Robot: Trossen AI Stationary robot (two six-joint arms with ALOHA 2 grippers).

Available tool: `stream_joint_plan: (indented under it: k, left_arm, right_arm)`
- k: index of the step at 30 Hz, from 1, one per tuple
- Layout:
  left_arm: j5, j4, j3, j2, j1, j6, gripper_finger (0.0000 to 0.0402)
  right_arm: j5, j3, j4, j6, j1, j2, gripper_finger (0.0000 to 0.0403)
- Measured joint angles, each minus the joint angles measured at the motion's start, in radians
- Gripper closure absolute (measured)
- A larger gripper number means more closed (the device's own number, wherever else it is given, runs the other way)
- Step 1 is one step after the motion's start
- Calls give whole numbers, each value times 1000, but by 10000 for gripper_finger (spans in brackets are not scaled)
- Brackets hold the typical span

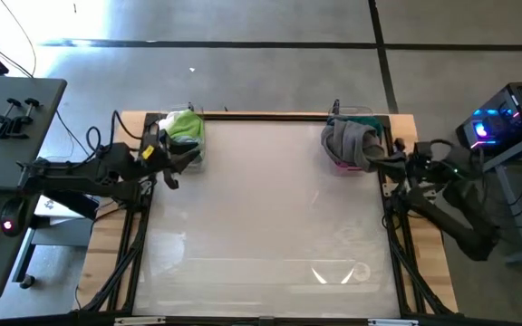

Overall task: Sort towels by color in basket
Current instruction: Return to Home Position

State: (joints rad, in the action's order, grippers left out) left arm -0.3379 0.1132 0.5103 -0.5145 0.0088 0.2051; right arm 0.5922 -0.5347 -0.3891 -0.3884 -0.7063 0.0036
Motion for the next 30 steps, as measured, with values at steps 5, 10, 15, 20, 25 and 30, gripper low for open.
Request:
stream_joint_plan:
  k: [5,10,15,20,25,30]
  left_arm:
    - [-21,-22,-29,8,-4,39,275]
    - [-22,-26,-43,7,-4,75,275]
    - [-45,-30,-43,7,-4,81,275]
    - [-70,-33,-43,7,-4,84,275]
    - [-75,-34,-43,7,-4,83,275]
    - [-75,-40,-43,7,-4,82,275]
  right_arm:
    - [39,142,193,-46,27,-1,399]
    - [23,269,394,-81,128,-1,401]
    - [-79,415,613,-109,280,0,402]
    - [-217,492,711,-62,452,0,402]
    - [-383,518,708,20,625,0,402]
    - [-535,519,636,119,777,0,402]
